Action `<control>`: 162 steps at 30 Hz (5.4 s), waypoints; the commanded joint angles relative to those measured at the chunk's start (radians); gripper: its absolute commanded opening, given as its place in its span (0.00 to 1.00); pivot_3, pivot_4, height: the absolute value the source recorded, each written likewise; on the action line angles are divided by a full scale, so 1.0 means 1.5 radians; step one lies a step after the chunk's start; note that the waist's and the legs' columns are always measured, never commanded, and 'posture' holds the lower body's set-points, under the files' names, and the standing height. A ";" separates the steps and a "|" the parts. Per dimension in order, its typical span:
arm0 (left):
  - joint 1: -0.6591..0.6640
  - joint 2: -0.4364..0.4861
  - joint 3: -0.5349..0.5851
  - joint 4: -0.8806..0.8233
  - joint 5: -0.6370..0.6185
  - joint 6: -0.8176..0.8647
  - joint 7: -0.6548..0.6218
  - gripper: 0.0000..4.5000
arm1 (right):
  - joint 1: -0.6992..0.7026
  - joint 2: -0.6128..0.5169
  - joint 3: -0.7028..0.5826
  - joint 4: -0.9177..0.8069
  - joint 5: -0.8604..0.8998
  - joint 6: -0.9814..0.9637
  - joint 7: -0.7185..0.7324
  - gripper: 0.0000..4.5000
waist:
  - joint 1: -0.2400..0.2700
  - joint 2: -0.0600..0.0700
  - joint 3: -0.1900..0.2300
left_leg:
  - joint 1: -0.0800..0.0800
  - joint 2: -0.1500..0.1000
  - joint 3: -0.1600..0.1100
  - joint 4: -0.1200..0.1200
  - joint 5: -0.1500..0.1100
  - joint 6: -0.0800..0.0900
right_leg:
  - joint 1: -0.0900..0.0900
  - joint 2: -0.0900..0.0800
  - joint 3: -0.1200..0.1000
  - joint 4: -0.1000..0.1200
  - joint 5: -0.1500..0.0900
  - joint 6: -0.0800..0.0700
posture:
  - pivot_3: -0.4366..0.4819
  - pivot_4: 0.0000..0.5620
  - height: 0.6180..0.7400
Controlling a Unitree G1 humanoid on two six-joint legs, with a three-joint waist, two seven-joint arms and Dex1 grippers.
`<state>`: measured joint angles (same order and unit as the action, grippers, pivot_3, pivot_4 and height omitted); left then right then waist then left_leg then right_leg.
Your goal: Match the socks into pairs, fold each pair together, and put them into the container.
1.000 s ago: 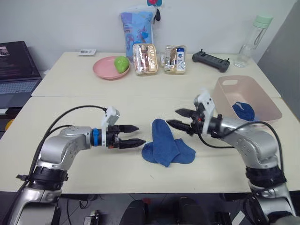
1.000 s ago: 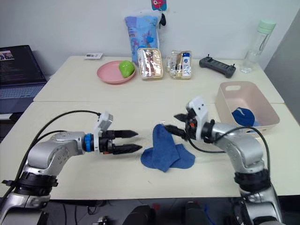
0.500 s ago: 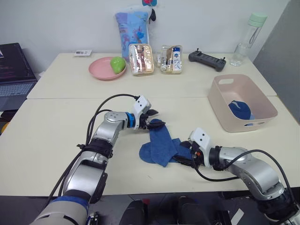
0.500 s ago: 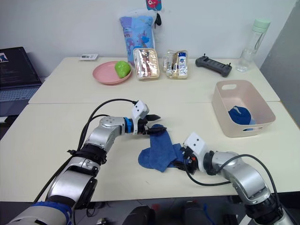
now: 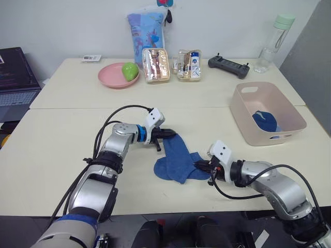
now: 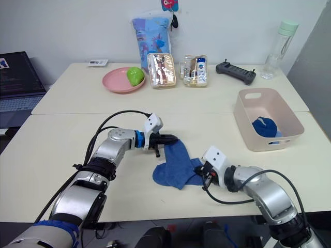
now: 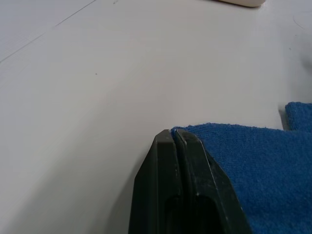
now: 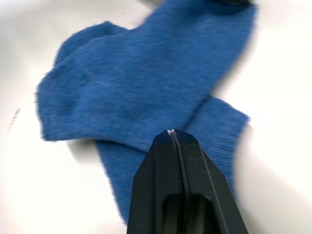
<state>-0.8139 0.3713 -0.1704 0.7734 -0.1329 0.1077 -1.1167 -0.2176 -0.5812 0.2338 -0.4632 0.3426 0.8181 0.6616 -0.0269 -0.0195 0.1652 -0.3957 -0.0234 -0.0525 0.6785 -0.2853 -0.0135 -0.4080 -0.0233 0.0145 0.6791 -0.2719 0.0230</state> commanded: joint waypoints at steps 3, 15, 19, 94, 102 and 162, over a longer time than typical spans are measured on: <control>0.060 0.050 0.031 -0.143 -0.029 0.080 -0.018 0.00 | -0.017 0.004 -0.061 -0.020 0.049 0.038 0.006 0.00 | -0.002 0.000 0.000 | 0.000 0.000 0.000 0.000 0.000 0.000 | 0.000 0.000 0.000 0.000 0.000 0.000 | 0.48 0.27 1.00; 0.175 0.074 0.086 -0.357 -0.099 0.195 0.036 0.00 | -0.030 0.093 -0.106 -0.027 0.171 0.212 -0.053 0.58 | 0.000 0.000 0.000 | 0.000 0.000 -0.001 0.000 0.000 0.000 | 0.000 -0.001 0.000 0.000 0.000 0.000 | 0.48 0.27 1.00; 0.177 0.058 0.088 -0.368 -0.105 0.188 0.060 0.00 | -0.030 0.106 -0.095 -0.011 0.169 0.217 -0.067 0.58 | 0.001 0.000 0.000 | 0.000 0.000 -0.001 0.000 0.000 0.000 | 0.000 -0.001 0.000 0.000 0.000 0.000 | 0.48 0.27 1.00; 0.228 0.125 0.032 -0.435 -0.134 0.291 0.077 0.06 | -0.007 0.017 -0.116 0.043 0.119 0.050 -0.018 0.00 | 0.006 0.000 0.000 | 0.001 0.000 0.000 0.000 0.000 0.000 | 0.001 -0.001 0.000 0.000 0.000 0.000 | 0.48 0.27 1.00; 0.245 0.123 0.047 -0.468 -0.144 0.303 0.086 0.01 | -0.008 0.016 -0.161 0.042 0.158 0.071 -0.008 0.00 | 0.006 0.000 0.000 | 0.001 0.000 0.000 0.000 0.000 0.000 | 0.001 -0.001 0.000 0.000 0.000 0.000 | 0.48 0.27 1.00; 0.381 0.121 0.161 -0.758 -0.388 0.607 0.186 0.00 | 0.007 -0.067 -0.236 -0.048 0.308 0.183 0.012 0.00 | 0.006 0.000 0.000 | 0.001 0.000 0.000 0.000 0.000 0.000 | 0.002 -0.001 0.000 0.000 0.000 0.000 | 0.48 0.27 1.00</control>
<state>-0.2460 0.5591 0.0617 -0.3320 -0.6943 1.0250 -0.8512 -0.2094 -0.6668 -0.1038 -0.5085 0.7956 1.1027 0.6753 -0.0183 -0.0195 0.1649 -0.3937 -0.0231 -0.0525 0.6778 -0.2854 -0.0134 -0.4057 -0.0249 0.0151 0.6786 -0.2718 0.0229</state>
